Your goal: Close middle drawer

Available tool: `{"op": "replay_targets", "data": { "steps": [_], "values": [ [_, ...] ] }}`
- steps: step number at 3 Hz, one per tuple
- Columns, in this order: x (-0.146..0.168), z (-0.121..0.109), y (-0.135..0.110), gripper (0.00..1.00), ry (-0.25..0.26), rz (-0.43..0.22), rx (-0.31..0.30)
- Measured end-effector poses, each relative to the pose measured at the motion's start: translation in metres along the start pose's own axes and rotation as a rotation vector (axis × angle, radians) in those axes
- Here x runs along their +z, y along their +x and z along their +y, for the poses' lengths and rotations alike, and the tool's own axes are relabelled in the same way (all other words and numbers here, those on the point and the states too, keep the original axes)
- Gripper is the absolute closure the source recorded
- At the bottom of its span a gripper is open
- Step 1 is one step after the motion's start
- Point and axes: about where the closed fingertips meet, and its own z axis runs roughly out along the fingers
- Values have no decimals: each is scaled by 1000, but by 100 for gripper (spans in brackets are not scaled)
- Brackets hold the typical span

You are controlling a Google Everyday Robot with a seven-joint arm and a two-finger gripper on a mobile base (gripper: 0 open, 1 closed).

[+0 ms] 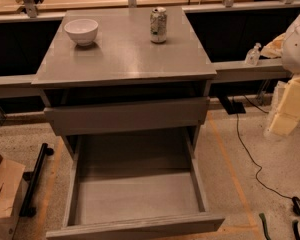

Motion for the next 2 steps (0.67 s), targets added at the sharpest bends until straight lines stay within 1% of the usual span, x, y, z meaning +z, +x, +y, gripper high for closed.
{"op": "replay_targets", "data": {
  "steps": [1, 2],
  "values": [
    [0, 0, 0, 0, 0, 0, 0],
    [5, 0, 0, 17, 0, -11, -3]
  ]
}}
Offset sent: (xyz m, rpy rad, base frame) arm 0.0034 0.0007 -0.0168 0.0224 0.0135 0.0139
